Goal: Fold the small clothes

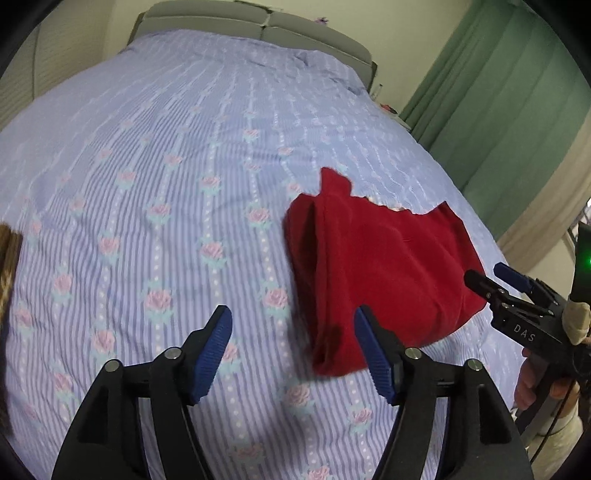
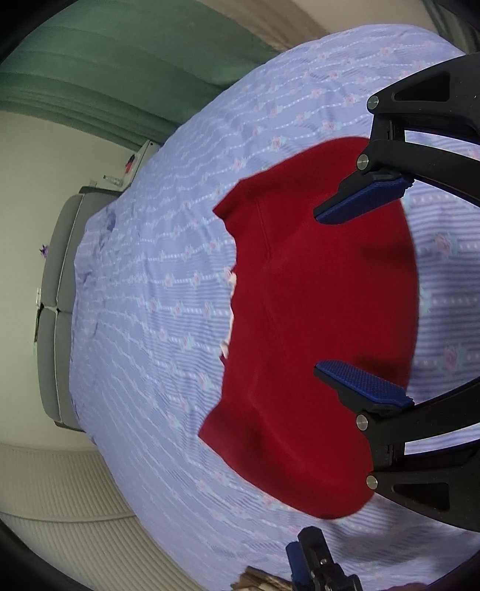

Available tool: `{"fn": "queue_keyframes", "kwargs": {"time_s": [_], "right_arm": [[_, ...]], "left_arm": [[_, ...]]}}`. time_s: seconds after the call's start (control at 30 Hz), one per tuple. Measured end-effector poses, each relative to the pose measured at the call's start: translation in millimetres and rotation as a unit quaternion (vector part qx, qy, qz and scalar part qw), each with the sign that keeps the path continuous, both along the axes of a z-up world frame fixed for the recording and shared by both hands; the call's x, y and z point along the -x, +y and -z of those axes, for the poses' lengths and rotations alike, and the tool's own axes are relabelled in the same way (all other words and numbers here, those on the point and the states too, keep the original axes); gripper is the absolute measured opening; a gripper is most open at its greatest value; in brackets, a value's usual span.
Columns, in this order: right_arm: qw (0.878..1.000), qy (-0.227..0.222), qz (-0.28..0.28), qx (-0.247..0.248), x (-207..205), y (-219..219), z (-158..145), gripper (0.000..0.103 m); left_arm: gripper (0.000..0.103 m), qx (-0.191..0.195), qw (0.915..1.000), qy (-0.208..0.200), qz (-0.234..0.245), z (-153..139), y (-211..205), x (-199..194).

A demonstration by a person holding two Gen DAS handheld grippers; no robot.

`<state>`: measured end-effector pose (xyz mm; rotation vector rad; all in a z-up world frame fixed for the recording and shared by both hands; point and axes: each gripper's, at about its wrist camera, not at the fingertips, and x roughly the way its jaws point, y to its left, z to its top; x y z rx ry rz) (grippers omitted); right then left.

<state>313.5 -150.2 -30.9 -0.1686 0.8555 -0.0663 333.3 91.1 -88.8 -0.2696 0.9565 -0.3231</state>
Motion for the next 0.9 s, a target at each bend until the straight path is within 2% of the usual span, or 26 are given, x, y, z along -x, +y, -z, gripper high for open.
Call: {"fn": "queue_keyframes", "kwargs": {"time_s": [0.23, 0.37, 0.53, 0.6, 0.7, 0.8, 0.9], "right_arm": [[1.0, -0.002, 0.012, -0.01, 2.4, -1.6, 1.7, 0.076], [0.999, 0.003, 0.022, -0.026, -1.8, -8.3, 6.0, 0.076], [0.999, 0.007, 0.028, -0.039, -7.6, -11.9, 12.3, 0.076], [0.998, 0.009, 0.028, -0.048, -8.4, -12.8, 14.9, 0.076], [0.998, 0.011, 0.029, -0.057, -9.4, -14.2, 17.7, 0.076], [0.998, 0.012, 0.03, -0.063, -9.0, -14.8, 18.7, 0.076], [0.998, 0.012, 0.032, -0.055, -10.0, -14.2, 19.6, 0.076]], "left_arm": [[0.074, 0.043, 0.999, 0.013, -0.004, 17.5, 20.3, 5.3], [0.074, 0.059, 0.9981, 0.009, 0.017, 22.7, 18.7, 0.6], [0.074, 0.143, 0.9883, 0.012, 0.053, 27.8, 11.4, -13.7], [0.074, 0.144, 0.9879, 0.015, 0.055, 30.7, 5.6, -21.8], [0.073, 0.145, 0.987, 0.04, 0.058, 42.3, -3.8, -40.8], [0.072, 0.184, 0.978, 0.078, 0.062, 56.9, -7.7, -59.5], [0.062, 0.225, 0.9657, 0.112, 0.065, 69.9, -10.3, -73.5]]}}
